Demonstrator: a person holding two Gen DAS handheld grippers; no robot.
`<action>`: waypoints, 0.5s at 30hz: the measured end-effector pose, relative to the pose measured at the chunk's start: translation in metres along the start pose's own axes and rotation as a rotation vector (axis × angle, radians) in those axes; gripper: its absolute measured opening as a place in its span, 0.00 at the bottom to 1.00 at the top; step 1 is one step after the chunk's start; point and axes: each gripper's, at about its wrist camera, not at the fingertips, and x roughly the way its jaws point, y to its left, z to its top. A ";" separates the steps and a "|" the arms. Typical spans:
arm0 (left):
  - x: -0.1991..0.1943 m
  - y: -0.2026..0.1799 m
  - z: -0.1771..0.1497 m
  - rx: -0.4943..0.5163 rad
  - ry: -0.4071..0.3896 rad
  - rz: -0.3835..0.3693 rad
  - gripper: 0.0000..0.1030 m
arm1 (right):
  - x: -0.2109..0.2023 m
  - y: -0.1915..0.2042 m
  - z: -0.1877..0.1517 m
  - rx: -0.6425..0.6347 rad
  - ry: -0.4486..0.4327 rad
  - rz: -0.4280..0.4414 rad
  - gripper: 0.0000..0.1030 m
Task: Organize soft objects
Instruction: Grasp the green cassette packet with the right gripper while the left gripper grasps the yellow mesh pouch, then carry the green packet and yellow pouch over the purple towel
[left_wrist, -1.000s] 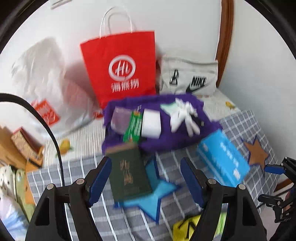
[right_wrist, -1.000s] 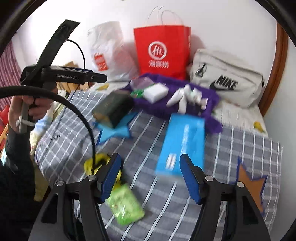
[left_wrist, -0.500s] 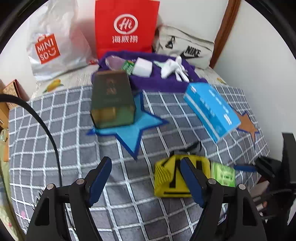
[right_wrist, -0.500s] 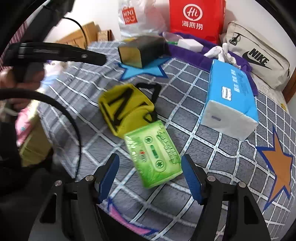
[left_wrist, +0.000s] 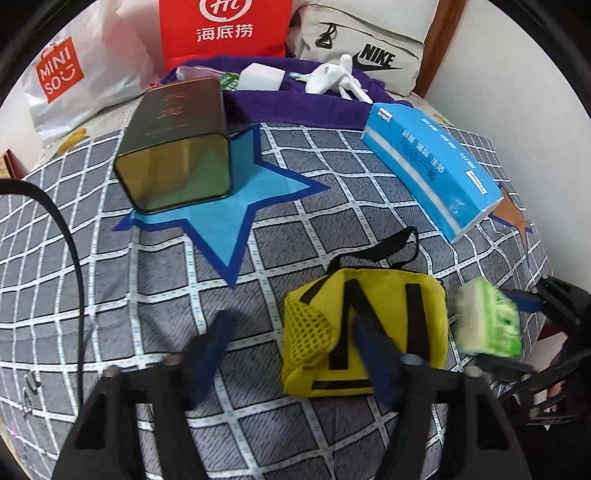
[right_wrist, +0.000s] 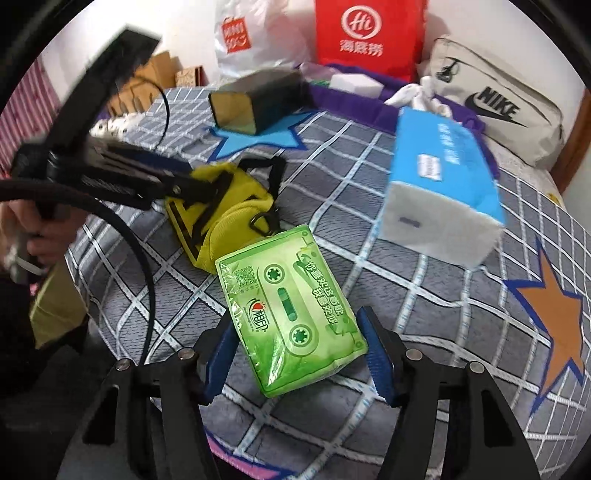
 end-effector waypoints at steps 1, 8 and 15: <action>0.000 -0.001 -0.001 0.002 -0.004 -0.012 0.43 | -0.005 -0.002 0.000 0.009 -0.010 0.000 0.61; -0.007 0.000 -0.002 -0.009 -0.031 -0.089 0.26 | -0.026 -0.024 0.001 0.099 -0.064 -0.004 0.61; -0.031 0.010 0.007 -0.030 -0.083 -0.082 0.22 | -0.035 -0.032 0.007 0.142 -0.098 -0.003 0.61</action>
